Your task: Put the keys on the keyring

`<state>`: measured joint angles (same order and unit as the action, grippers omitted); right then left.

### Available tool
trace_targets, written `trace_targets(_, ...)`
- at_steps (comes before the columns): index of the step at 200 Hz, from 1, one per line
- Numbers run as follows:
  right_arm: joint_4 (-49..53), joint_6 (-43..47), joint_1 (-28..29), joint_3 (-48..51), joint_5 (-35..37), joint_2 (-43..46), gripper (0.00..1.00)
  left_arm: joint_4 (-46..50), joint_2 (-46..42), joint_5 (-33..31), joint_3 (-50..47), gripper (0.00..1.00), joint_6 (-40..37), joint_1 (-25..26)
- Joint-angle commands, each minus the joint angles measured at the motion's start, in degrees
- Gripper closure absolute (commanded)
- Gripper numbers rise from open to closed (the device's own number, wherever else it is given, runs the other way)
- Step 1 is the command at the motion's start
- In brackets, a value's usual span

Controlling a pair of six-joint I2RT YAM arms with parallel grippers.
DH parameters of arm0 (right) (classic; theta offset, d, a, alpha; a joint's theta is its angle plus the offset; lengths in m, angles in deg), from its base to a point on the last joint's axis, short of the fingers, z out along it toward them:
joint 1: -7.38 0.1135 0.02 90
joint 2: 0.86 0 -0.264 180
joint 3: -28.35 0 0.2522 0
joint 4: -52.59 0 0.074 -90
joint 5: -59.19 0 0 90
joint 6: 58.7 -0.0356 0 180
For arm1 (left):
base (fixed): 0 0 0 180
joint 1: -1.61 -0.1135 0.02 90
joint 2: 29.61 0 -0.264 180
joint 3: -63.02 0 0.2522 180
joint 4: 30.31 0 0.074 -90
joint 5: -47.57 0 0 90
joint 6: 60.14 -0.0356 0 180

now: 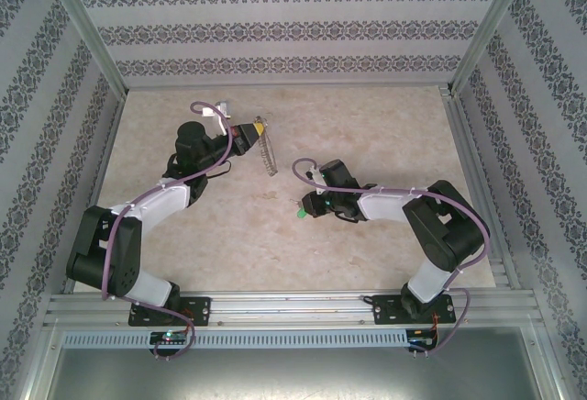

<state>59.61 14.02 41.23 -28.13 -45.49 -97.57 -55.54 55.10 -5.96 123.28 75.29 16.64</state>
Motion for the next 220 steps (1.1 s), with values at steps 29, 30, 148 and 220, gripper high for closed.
trace_targets(29, -1.3, -0.8, -0.8, 0.2, -0.9, 0.3, 0.83, -2.3, -1.4, 1.2, -0.4, 1.00, -1.4, 0.9)
trace_targets(30, -1.3, -0.7, -0.7, 0.1, -0.8, 0.3, 0.83, -2.3, -1.4, 1.2, -0.4, 1.00, -1.4, 0.9)
trace_targets(148, -2.7, -1.3, -1.6, -1.2, -2.9, -1.5, 0.86, -2.0, -1.5, 1.5, -0.5, 1.00, -1.7, 1.0)
trace_targets(220, -3.4, -1.5, -1.7, -1.4, -3.9, -2.0, 0.86, -1.8, -1.6, 1.4, -0.3, 1.00, -1.9, 1.1)
